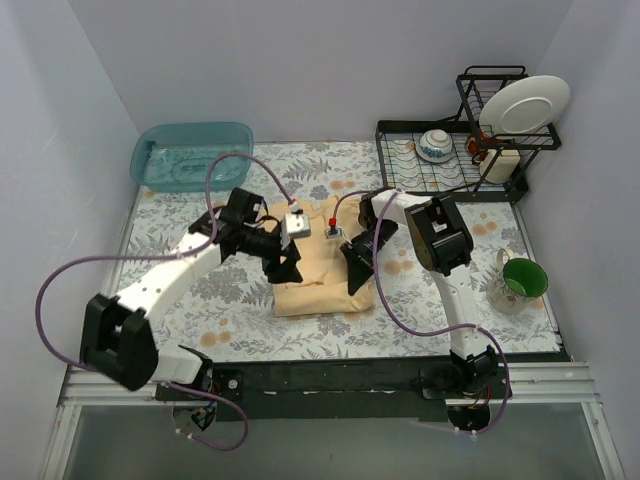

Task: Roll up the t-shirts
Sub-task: Roll the T-shirt to the center of the board.

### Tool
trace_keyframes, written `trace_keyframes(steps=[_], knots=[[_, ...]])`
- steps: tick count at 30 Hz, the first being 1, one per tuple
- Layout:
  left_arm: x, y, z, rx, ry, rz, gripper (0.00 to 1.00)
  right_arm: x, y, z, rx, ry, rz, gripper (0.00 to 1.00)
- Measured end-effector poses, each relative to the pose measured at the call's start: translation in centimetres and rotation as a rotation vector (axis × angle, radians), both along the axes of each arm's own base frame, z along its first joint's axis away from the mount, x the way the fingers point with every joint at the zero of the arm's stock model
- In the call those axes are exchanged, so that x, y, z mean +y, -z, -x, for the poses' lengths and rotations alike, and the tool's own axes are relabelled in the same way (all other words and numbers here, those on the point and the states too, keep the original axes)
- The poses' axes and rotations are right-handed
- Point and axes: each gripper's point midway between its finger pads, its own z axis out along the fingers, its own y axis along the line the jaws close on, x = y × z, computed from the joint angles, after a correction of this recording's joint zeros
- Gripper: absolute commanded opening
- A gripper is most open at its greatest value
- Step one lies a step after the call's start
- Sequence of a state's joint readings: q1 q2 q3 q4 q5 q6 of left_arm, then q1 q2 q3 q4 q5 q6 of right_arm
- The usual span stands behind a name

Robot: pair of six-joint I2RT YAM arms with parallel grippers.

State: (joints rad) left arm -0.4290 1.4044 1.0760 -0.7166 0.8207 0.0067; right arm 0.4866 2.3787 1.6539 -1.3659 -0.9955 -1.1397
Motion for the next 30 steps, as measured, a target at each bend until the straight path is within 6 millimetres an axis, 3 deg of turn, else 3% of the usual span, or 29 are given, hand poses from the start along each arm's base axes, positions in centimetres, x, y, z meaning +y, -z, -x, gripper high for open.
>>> trace_keyframes(steps=[4, 10, 14, 19, 24, 27, 30], knots=[[-0.9, 0.3, 4.6, -0.122, 0.097, 0.021, 0.61, 0.0, 0.1, -0.2, 0.009, -0.001, 0.019, 0.03], [-1.0, 4.1, 7.7, -0.147, 0.156, -0.044, 0.61, -0.1, 0.2, -0.2, 0.015, -0.001, 0.025, 0.03], [-0.7, 6.1, 8.0, -0.163, 0.152, -0.09, 0.6, -0.1, 0.2, -0.2, 0.014, -0.001, 0.025, 0.03], [-0.7, 7.6, 7.0, -0.2, 0.131, -0.131, 0.59, -0.1, 0.2, -0.2, 0.015, -0.001, 0.026, 0.03], [0.6, 10.8, 7.0, -0.206, 0.134, -0.209, 0.57, -0.1, 0.2, -0.2, 0.016, -0.001, 0.025, 0.03], [1.0, 11.9, 6.8, -0.236, 0.143, -0.23, 0.57, 0.0, 0.2, -0.2, 0.018, 0.001, 0.023, 0.06], [1.0, 12.2, 6.3, -0.271, 0.148, -0.235, 0.51, 0.0, 0.2, -0.1, 0.029, 0.007, 0.024, 0.15]])
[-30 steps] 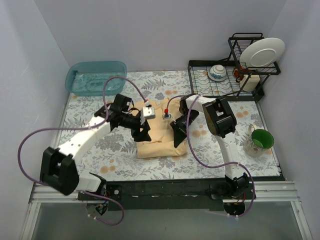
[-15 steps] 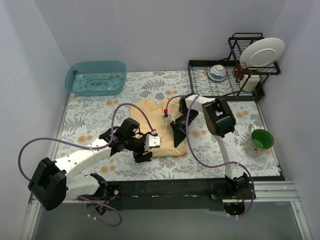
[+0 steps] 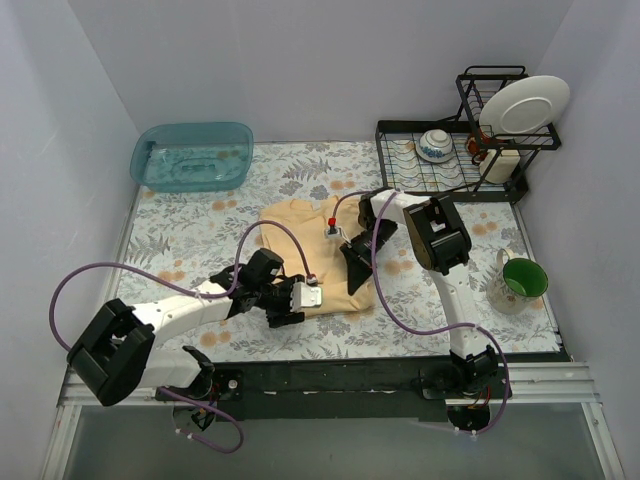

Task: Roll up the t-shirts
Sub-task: Roll the T-shirt to the center of the board.

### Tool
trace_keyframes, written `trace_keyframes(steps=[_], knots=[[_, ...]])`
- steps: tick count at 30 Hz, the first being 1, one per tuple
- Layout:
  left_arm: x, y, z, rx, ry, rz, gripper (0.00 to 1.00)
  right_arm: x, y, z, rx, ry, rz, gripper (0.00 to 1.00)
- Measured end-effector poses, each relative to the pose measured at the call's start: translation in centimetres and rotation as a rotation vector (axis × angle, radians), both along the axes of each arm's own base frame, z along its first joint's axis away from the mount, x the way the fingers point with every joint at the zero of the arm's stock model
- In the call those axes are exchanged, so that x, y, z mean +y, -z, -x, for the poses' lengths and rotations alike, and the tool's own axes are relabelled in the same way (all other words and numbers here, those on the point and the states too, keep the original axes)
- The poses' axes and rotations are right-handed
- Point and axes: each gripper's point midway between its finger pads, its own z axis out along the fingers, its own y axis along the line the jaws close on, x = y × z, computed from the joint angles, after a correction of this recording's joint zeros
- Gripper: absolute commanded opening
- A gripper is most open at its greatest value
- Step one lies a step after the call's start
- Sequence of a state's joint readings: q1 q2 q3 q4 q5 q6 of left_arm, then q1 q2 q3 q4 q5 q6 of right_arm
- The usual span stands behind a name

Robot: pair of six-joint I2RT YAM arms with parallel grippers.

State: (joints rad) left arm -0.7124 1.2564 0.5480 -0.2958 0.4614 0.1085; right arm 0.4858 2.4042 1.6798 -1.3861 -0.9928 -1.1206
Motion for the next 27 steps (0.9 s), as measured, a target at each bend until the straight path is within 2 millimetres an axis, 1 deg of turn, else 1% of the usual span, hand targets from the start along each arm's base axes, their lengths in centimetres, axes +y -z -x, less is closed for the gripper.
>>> trace_keyframes(steps=[2, 3, 4, 5, 6, 7, 9, 10, 11, 13, 15, 16, 18, 20, 22, 23, 25, 27], knots=[[-0.2, 0.2, -0.4, -0.016, 0.005, -0.003, 0.44, 0.0, 0.0, 0.0, 0.004, 0.004, 0.001, 0.23], [-0.3, 0.3, -0.7, -0.026, 0.006, -0.004, 0.36, 0.0, -0.1, -0.1, 0.004, 0.007, 0.001, 0.28], [-0.4, 0.3, -1.0, -0.034, 0.006, -0.007, 0.33, -0.1, -0.2, -0.2, 0.005, 0.015, 0.002, 0.42], [-0.5, 0.4, -1.3, -0.043, 0.006, -0.011, 0.3, -0.1, -0.3, -0.4, 0.0, 0.019, 0.002, 0.44], [-0.6, 0.3, -1.6, -0.05, 0.003, -0.013, 0.23, -0.1, -0.5, -0.7, -0.016, 0.027, -0.002, 0.46], [-0.7, 0.3, -1.8, -0.051, 0.002, -0.017, 0.2, -0.2, -1.0, -1.0, -0.041, 0.036, -0.01, 0.51], [-0.9, 0.2, -2.2, -0.051, 0.0, -0.02, 0.14, -0.6, -2.1, -2.4, -0.152, 0.056, -0.046, 0.59], [-0.9, 0.2, -2.2, -0.048, -0.001, -0.022, 0.09, -0.7, -2.7, -3.1, -0.217, 0.069, -0.07, 0.66], [-0.9, 0.2, -2.2, -0.043, -0.001, -0.026, 0.07, -1.2, -3.7, -3.9, -0.315, 0.085, -0.088, 0.68], [-1.0, 0.2, -2.2, -0.023, -0.002, -0.03, 0.04, -2.4, -5.8, -4.6, -0.499, 0.12, -0.113, 0.74], [-1.0, 0.1, -2.1, 0.01, -0.01, -0.035, 0.02, -3.2, -8.0, -4.4, -0.698, 0.139, -0.146, 0.75], [-1.1, 0.1, -2.0, 0.034, -0.013, -0.035, 0.01, -3.3, -8.7, -4.0, -0.797, 0.137, -0.165, 0.76], [-1.2, 0.0, -1.9, 0.088, -0.023, -0.031, 0.01, -2.9, -9.5, -2.3, -0.964, 0.101, -0.219, 0.77], [-1.4, -0.1, -1.6, 0.151, -0.028, -0.019, 0.01, -2.3, -8.7, -0.2, -1.06, 0.045, -0.256, 0.77], [-1.6, -0.2, -1.1, 0.217, -0.032, -0.005, 0.01, -1.7, -7.0, 1.6, -1.107, -0.014, -0.268, 0.77], [-1.6, -0.2, -0.9, 0.249, -0.035, 0.0, 0.01, -1.7, -6.1, 2.2, -1.122, -0.035, -0.261, 0.77], [-1.6, -0.2, -0.5, 0.296, -0.038, 0.01, 0.0, -1.7, -4.7, 2.8, -1.152, -0.066, -0.248, 0.77], [-1.5, -0.3, -0.2, 0.342, -0.041, 0.02, 0.0, -1.6, -4.0, 3.0, -1.189, -0.088, -0.243, 0.77]])
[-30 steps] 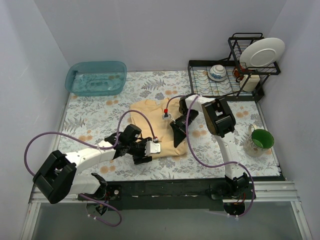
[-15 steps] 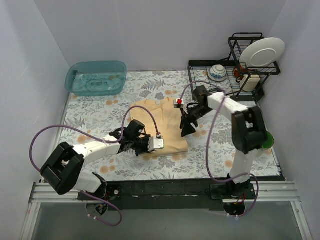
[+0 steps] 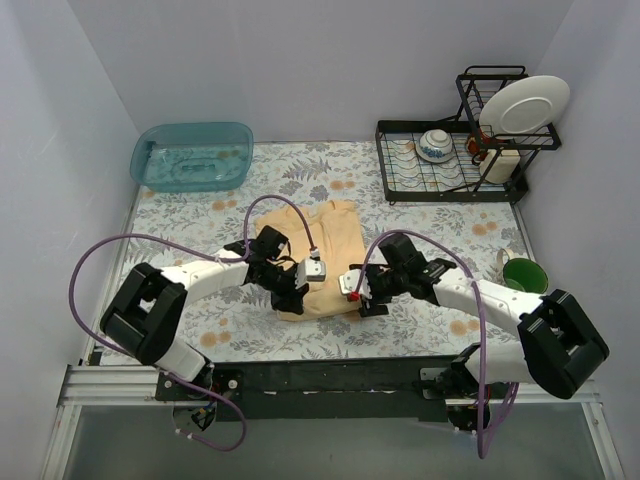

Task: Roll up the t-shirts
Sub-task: Roll the T-shirt to the center of the board.

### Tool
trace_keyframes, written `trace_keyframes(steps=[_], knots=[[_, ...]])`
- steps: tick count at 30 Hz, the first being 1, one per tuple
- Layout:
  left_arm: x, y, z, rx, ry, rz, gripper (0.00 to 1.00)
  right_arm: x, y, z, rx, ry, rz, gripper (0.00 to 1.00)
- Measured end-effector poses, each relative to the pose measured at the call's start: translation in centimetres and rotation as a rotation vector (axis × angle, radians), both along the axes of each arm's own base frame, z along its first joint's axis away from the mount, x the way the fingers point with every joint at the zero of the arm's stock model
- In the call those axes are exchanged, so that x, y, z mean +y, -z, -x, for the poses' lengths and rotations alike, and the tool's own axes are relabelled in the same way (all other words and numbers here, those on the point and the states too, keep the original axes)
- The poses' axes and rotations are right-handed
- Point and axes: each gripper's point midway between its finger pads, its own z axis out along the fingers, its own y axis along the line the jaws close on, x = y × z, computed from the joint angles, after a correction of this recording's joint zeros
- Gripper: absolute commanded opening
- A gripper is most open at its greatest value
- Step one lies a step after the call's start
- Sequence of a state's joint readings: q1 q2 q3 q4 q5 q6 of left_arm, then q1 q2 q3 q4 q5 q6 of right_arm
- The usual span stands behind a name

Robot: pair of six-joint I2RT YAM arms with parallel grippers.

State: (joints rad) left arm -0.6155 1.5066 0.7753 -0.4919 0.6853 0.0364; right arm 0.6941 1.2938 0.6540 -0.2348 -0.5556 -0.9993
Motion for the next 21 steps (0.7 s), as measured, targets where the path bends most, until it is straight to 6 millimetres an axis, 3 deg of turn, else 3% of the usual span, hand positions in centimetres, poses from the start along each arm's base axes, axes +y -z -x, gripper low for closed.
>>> trace_keyframes(steps=[12, 15, 18, 19, 20, 21], knots=[[1.0, -0.3, -0.3, 0.321, -0.1, 0.045, 0.0, 1.3, 0.9, 0.7, -0.135, -0.068, -0.01, 0.77], [1.2, -0.4, -0.3, 0.399, -0.117, 0.051, 0.01, 1.5, 1.1, 1.0, -0.146, -0.086, -0.011, 0.74], [1.4, -0.3, -0.3, 0.451, -0.12, 0.052, 0.05, 1.9, 1.0, 0.6, -0.174, -0.085, -0.021, 0.56], [1.4, -0.4, -0.3, 0.461, -0.119, 0.051, 0.08, 2.1, 1.0, 0.3, -0.183, -0.078, -0.021, 0.45], [1.4, -0.4, -0.3, 0.471, -0.118, 0.052, 0.13, 2.2, 1.2, 0.1, -0.188, -0.07, -0.019, 0.39], [1.5, -0.4, -0.4, 0.479, -0.118, 0.051, 0.24, 2.2, 1.4, -0.2, -0.191, -0.059, -0.012, 0.35]])
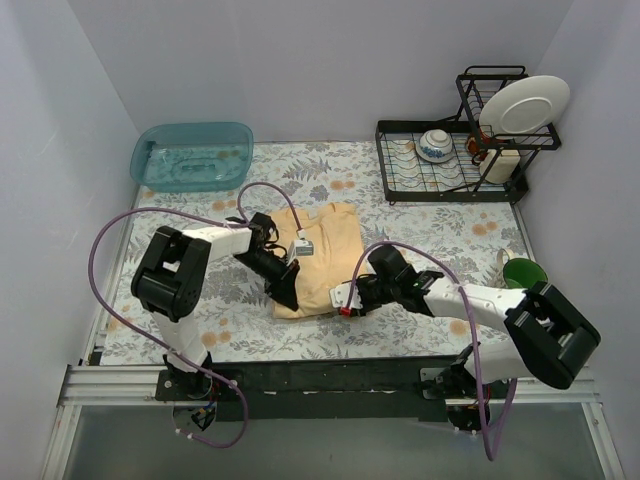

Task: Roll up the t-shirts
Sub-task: Roll the T-shirt to the center of the board.

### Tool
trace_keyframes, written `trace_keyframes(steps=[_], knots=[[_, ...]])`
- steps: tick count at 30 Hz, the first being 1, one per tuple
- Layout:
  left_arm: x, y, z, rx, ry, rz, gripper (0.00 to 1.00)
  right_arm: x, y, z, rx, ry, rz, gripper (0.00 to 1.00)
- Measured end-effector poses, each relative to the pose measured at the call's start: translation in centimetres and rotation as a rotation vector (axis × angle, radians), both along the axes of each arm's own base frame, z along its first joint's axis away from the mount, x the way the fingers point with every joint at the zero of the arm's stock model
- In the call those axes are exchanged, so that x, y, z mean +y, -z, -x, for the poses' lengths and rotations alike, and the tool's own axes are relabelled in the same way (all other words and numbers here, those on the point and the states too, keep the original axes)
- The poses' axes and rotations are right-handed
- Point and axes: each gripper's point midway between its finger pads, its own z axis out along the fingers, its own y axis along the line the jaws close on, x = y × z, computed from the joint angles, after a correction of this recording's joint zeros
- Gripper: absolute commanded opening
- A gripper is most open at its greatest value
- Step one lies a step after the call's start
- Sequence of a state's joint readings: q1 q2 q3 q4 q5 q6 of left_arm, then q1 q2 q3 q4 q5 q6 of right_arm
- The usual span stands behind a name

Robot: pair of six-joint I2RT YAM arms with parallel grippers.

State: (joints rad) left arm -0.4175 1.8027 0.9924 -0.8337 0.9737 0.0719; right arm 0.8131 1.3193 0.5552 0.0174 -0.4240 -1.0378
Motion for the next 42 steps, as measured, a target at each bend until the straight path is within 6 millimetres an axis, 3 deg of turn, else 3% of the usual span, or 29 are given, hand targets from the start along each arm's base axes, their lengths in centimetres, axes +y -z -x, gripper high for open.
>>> trace_keyframes(steps=[3, 4, 8, 11, 14, 19, 26, 27, 29, 30, 34, 37, 42], knots=[[0.1, -0.2, -0.2, 0.012, -0.004, -0.001, 0.48, 0.0, 1.2, -0.4, 0.028, 0.031, 0.03, 0.15], [0.2, -0.4, -0.3, 0.012, -0.009, -0.002, 0.52, 0.2, 1.4, -0.6, 0.043, 0.04, 0.037, 0.05], [0.8, -1.7, -1.4, -0.077, -0.039, -0.009, 0.7, 1.3, 1.0, -1.4, 0.095, 0.063, 0.04, 0.01], [1.0, -4.0, -2.6, -0.261, -0.066, 0.025, 0.72, 1.5, 1.1, -1.6, 0.178, 0.085, 0.046, 0.01], [1.2, -5.5, -2.6, -0.436, -0.07, 0.051, 0.71, 1.5, 1.2, -1.5, 0.243, 0.094, 0.049, 0.01], [1.6, -3.8, -1.6, -0.514, -0.053, 0.027, 0.69, 1.4, 1.2, -1.5, 0.294, 0.105, 0.054, 0.01], [2.1, -0.5, 0.2, -0.553, 0.01, -0.031, 0.57, 1.4, 1.2, -1.7, 0.36, 0.118, 0.063, 0.01], [2.0, -0.3, 0.5, -0.569, 0.027, -0.033, 0.47, 1.4, 1.2, -1.7, 0.371, 0.119, 0.065, 0.01], [1.8, 0.2, 0.9, -0.61, 0.056, -0.04, 0.37, 1.5, 1.2, -1.7, 0.389, 0.119, 0.065, 0.01], [1.6, 0.3, 0.9, -0.634, 0.067, -0.042, 0.26, 1.5, 1.2, -1.6, 0.396, 0.12, 0.067, 0.01], [1.4, 0.4, 0.6, -0.667, 0.077, -0.056, 0.05, 1.4, 1.2, -1.5, 0.429, 0.118, 0.08, 0.01], [1.3, -0.1, 0.5, -0.624, 0.089, -0.08, 0.0, 1.2, 1.1, -1.4, 0.463, 0.108, 0.105, 0.01], [0.8, -2.2, 1.5, -0.442, 0.135, -0.065, 0.0, 0.1, 0.6, 0.4, 0.614, 0.042, 0.175, 0.01]])
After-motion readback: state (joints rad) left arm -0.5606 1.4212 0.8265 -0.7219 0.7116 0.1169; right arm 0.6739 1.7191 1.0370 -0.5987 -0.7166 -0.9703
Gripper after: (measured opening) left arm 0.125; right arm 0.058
